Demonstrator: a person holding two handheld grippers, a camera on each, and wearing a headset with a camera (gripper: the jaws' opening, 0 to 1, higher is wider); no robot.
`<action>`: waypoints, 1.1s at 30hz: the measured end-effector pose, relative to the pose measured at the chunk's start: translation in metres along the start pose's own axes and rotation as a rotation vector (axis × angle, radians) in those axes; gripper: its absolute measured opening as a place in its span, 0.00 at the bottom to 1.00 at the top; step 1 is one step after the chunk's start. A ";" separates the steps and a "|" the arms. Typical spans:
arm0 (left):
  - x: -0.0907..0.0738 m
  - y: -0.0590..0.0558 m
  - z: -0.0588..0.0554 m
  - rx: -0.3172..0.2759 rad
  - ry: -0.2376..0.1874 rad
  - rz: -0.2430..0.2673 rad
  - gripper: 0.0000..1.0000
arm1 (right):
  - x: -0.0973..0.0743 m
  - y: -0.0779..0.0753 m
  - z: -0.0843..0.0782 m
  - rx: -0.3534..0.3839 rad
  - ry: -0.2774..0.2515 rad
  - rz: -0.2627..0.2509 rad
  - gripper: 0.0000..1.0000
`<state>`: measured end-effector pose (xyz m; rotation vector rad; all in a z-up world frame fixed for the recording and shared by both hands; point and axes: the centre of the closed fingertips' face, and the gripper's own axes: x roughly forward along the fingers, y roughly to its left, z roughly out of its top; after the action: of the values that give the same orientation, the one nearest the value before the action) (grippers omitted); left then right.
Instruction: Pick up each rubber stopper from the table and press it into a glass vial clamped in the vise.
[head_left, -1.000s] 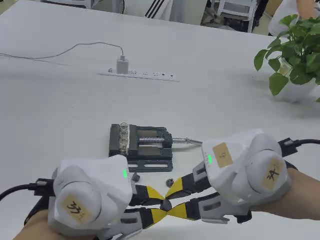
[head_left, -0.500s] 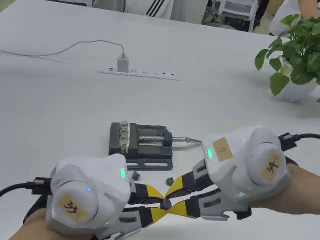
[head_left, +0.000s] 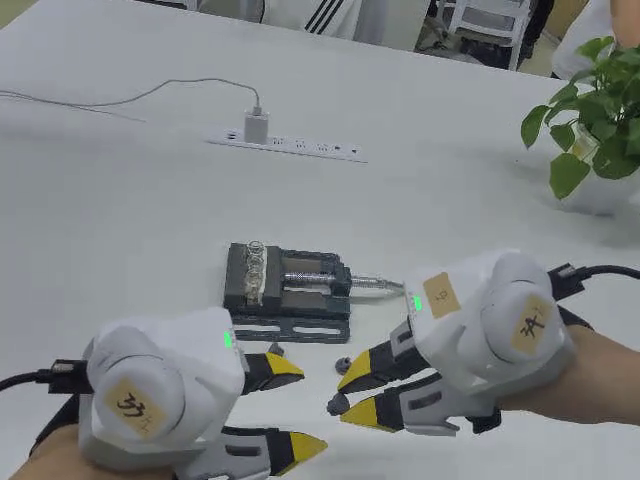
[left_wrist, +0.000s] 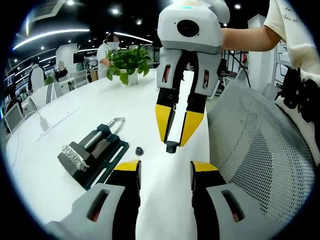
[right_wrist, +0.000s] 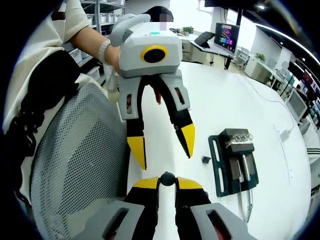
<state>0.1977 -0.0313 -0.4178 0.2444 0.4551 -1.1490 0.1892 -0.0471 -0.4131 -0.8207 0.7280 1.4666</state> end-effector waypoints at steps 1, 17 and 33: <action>-0.002 0.003 -0.002 -0.010 0.002 0.014 0.43 | 0.000 0.000 0.000 0.000 0.002 0.001 0.07; -0.044 0.059 -0.022 -0.173 -0.036 0.310 0.95 | 0.009 -0.007 -0.003 0.001 0.026 0.039 0.07; -0.069 0.066 -0.038 -0.202 -0.013 0.346 0.98 | 0.010 -0.038 -0.001 -0.023 0.073 0.041 0.07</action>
<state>0.2270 0.0678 -0.4222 0.1324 0.4920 -0.7600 0.2268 -0.0403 -0.4209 -0.8856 0.7882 1.4903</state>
